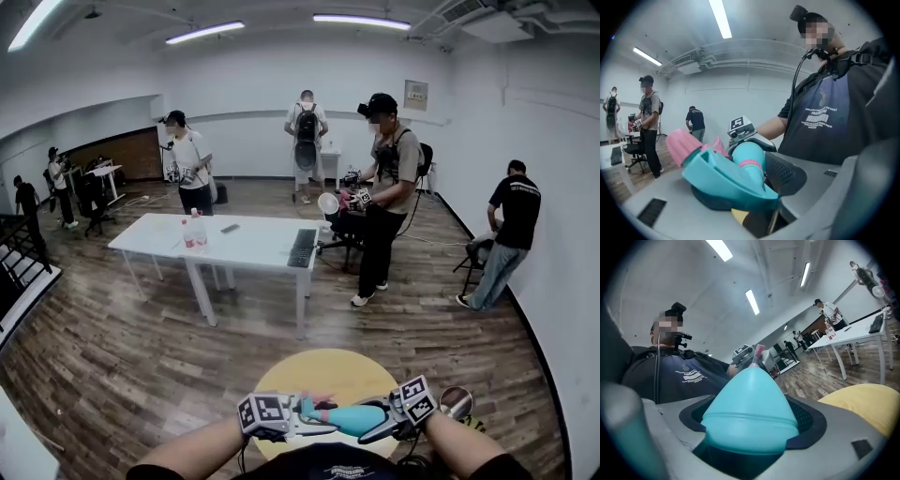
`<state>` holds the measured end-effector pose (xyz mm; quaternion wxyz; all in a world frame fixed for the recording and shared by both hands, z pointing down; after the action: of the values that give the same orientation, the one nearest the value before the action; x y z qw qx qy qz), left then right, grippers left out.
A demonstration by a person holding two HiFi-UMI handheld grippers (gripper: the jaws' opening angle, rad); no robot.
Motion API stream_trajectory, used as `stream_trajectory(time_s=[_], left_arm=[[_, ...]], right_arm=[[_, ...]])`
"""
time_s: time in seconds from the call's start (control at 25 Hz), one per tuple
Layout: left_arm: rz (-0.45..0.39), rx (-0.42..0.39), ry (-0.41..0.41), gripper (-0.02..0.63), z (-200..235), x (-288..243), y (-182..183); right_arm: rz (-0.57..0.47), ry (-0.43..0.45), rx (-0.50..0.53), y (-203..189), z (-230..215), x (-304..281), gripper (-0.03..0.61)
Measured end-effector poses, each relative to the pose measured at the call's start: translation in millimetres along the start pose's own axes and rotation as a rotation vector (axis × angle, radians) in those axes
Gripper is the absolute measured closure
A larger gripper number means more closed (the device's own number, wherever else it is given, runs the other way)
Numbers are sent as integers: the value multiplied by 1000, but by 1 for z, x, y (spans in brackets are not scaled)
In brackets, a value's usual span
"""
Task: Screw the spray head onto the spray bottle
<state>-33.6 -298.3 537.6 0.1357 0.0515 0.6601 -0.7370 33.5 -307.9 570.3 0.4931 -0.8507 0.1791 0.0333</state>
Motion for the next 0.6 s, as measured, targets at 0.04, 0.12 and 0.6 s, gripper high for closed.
stream_trajectory(time_s=[0.04, 0.12, 0.6], left_arm=[[-41, 24, 2, 374, 2, 4, 0], [-179, 105, 29, 381, 11, 20, 0], [-963, 406, 456, 388, 1, 176, -63]], right_arm=[[-24, -15, -4, 5, -1, 0, 110], [-110, -90, -13, 24, -11, 2, 106], [-600, -598, -310, -8, -95, 113, 439]])
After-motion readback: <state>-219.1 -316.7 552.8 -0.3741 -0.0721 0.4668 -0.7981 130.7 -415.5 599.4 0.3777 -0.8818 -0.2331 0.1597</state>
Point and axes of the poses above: the fingertips, and each gripper's own axes: x backward along the fingers, z to its left, y out of its top, the point moved 3 cm from there along x, backward along the fingers, and after that the axes turned 14 degrees about -y, right-handed, at the moved point
